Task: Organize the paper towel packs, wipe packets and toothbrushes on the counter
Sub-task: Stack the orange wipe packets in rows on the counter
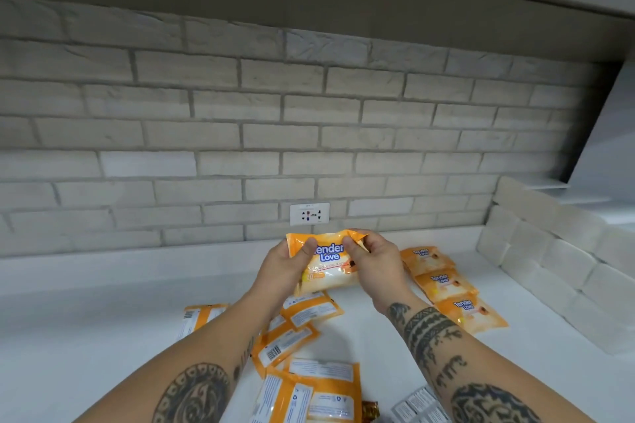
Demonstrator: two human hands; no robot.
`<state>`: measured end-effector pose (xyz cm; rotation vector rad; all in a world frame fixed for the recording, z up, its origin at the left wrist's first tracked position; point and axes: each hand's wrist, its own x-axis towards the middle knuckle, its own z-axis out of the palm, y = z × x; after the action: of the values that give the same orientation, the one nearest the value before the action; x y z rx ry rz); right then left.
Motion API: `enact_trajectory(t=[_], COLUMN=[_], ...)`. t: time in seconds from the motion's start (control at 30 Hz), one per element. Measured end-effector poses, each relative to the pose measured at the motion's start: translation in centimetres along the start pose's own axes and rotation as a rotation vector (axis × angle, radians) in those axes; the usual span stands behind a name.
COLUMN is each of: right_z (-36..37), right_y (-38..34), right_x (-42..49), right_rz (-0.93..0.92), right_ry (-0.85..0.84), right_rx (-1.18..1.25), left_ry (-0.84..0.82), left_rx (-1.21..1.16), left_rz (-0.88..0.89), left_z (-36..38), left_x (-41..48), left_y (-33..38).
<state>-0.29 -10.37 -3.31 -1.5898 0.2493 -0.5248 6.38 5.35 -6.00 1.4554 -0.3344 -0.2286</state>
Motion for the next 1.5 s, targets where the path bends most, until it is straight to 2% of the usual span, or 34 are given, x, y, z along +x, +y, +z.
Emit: enact_trajectory(t=[0.17, 0.27, 0.4, 0.63, 0.77, 0.93, 1.1, 1.23, 1.4, 1.5], right_z=[0.5, -0.2, -2.3, -7.6, -11.0, -16.6, -21.8, -25.7, -29.3, -30.8], right_y=[-0.3, -0.6, -0.6, 1.2, 2.6, 3.9, 4.4, 4.8, 8.0, 10.2], right_x=[-0.6, -0.5, -0.1, 0.5, 1.9, 5.4, 9.7, 12.6, 14.9, 15.4], right_rz=[-0.038, -0.023, -0.09, -0.015, 0.003, -0.031, -0.049, -0.036, 0.079, 0.068], right_ry=[0.033, 0.024, 0.055, 0.109, 0.193, 0.219, 0.269, 0.297, 0.166, 0.118], right_rx=[-0.033, -0.151, -0.3, -0.296, -0.249, -0.307, -0.3, -0.273, -0.162, -0.193], left_ry=[0.223, 0.273, 0.308, 0.281, 0.247, 0.234, 0.124, 0.068, 0.137, 0.167], left_rx=[0.094, 0.11, 0.154, 0.217, 0.211, 0.188, 0.093, 0.172, 0.228, 0.234], left_rz=[0.111, 0.13, 0.141, 0.12, 0.098, 0.074, -0.009, 0.001, -0.034, -0.085], left_z=[1.4, 2.2, 3.9, 9.3, 12.6, 16.8, 21.9, 25.6, 29.7, 31.5], left_x=[1.2, 1.8, 2.0, 2.9, 4.2, 6.1, 8.5, 10.1, 11.7, 12.3], left_y=[1.3, 1.6, 1.1, -1.1, -2.0, -2.4, -2.2, -2.7, -5.8, -7.4])
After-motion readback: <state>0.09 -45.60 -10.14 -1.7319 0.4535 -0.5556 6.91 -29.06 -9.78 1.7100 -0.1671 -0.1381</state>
